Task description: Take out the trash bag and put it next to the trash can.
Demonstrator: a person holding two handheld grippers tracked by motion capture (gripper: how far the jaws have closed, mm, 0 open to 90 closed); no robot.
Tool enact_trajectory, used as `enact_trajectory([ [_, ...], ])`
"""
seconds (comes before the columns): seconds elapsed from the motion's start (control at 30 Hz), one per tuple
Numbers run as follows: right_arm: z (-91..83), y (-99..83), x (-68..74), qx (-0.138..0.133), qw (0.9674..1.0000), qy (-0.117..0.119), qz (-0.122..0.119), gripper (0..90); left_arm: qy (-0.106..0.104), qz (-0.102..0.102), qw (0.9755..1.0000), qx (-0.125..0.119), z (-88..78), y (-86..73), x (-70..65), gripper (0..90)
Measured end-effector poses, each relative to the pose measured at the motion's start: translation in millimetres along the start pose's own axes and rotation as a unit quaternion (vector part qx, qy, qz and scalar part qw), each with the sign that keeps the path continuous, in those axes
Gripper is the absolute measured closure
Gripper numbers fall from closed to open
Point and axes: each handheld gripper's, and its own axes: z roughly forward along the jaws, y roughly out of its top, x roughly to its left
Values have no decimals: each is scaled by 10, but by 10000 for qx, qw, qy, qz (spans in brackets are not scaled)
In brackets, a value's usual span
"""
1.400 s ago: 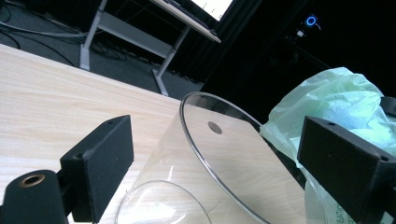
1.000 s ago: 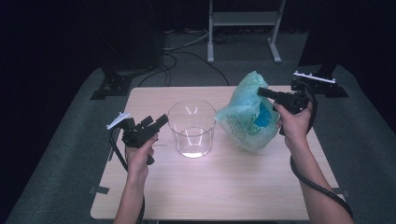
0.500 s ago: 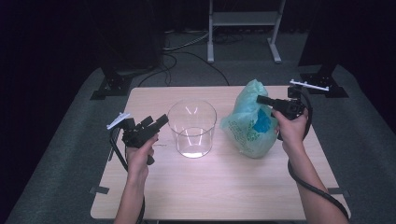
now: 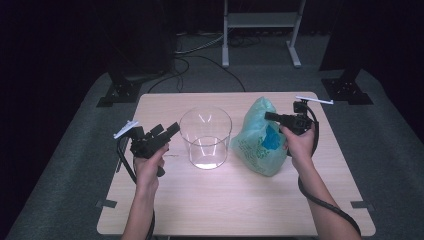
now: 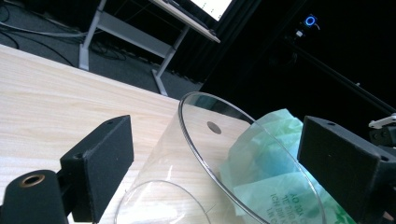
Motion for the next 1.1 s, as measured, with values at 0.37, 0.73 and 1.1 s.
enact_trajectory([
  [0.37,159,-115,-7,203,9998,-37,-68,882,3,10,10000,16,6,-5,-5,96],
  [0.73,168,-137,-9,278,9995,-66,-151,865,0,1,10000,33,22,-16,-9,96],
  [1.1,85,-92,20,72,9993,-176,-320,701,-8,-10,10000,58,37,-26,-4,96],
])
